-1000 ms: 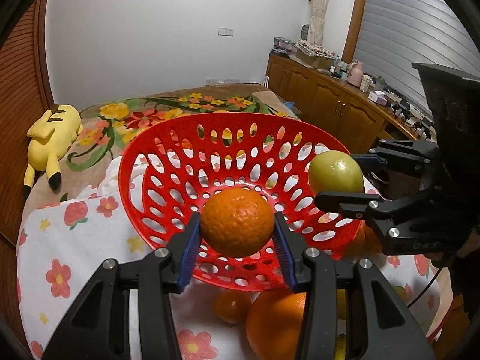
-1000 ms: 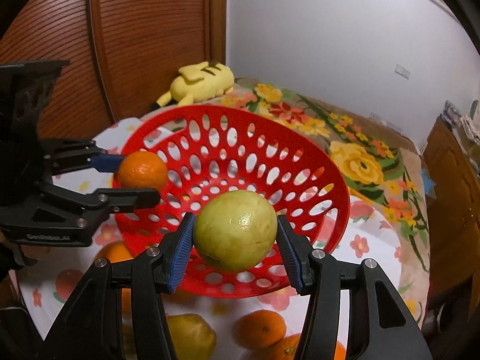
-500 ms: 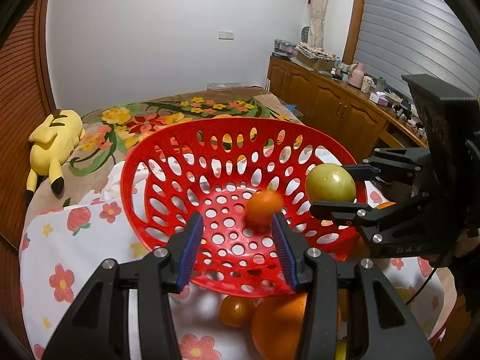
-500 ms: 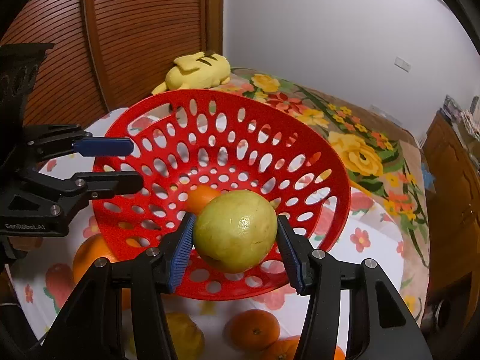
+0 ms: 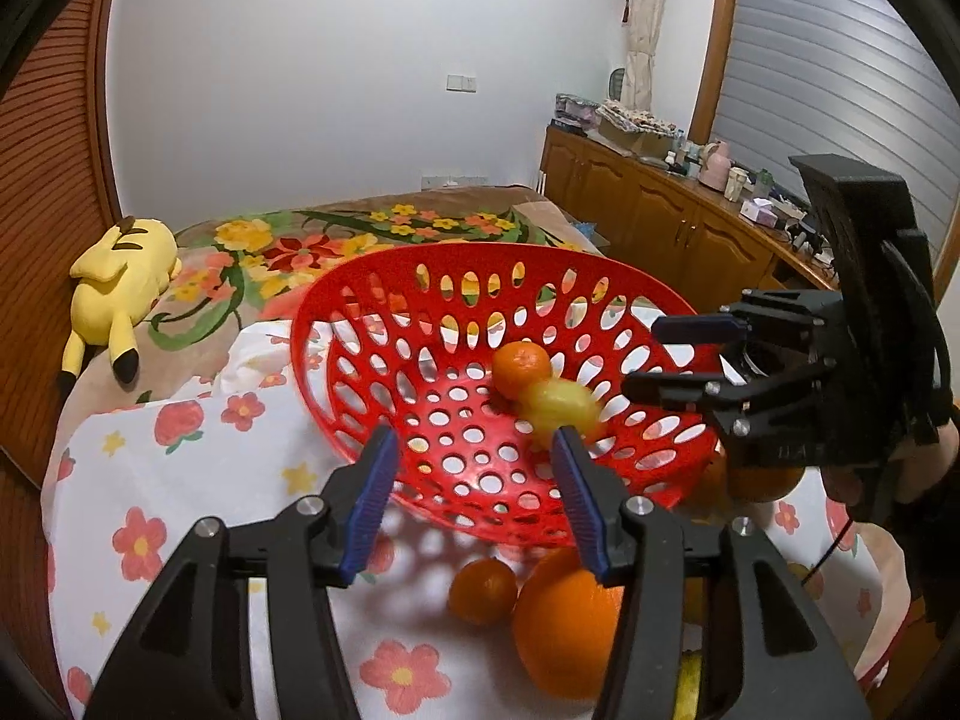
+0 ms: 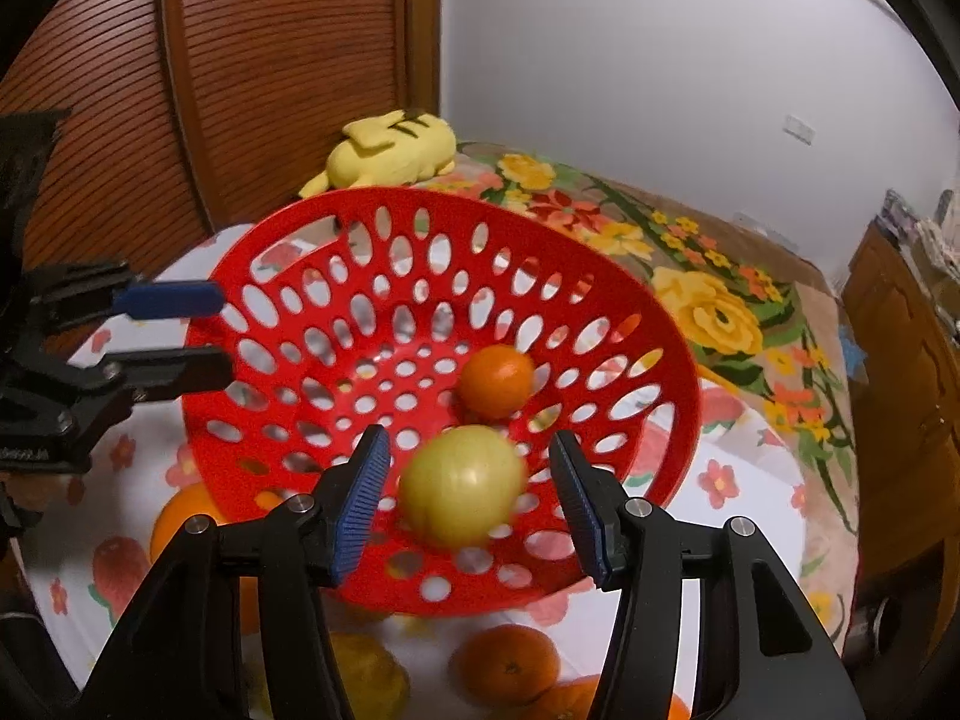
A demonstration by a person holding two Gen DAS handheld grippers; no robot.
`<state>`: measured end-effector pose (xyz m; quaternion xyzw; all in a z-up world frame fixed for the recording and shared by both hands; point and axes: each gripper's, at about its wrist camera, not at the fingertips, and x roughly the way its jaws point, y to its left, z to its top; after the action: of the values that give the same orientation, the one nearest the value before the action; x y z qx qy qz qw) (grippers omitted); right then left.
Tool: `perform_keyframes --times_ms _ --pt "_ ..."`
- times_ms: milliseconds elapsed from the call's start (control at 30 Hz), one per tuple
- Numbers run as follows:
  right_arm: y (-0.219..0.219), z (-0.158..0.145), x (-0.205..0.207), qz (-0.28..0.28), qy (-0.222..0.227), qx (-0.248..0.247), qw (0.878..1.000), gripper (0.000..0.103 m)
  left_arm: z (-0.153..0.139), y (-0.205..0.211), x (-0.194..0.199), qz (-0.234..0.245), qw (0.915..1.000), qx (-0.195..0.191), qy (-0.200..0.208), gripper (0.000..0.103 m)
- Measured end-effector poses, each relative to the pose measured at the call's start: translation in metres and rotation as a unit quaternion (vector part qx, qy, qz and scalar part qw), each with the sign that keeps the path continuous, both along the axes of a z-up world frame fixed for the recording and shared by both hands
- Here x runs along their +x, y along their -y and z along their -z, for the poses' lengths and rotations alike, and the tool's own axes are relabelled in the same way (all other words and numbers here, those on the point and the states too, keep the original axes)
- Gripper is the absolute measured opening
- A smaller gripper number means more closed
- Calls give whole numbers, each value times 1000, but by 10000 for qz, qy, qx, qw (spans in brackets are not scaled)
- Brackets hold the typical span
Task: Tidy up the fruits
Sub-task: 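Carry both fruits over the red basket and open both tools to drop them, then move the left tool to a yellow pear while the right tool reaches a green pomelo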
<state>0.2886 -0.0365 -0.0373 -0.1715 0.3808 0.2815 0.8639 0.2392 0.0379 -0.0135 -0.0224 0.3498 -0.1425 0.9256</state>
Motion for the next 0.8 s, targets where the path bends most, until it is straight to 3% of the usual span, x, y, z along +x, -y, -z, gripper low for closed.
perform_keyframes --times_ms 267,800 --pt "9 -20 -15 124 197 256 9994 55 -9 -2 -24 21 9999 -12 109 60" --pt "37 -66 -99 457 749 701 9937 57 -19 8 -81 251 9992 -58 311 70"
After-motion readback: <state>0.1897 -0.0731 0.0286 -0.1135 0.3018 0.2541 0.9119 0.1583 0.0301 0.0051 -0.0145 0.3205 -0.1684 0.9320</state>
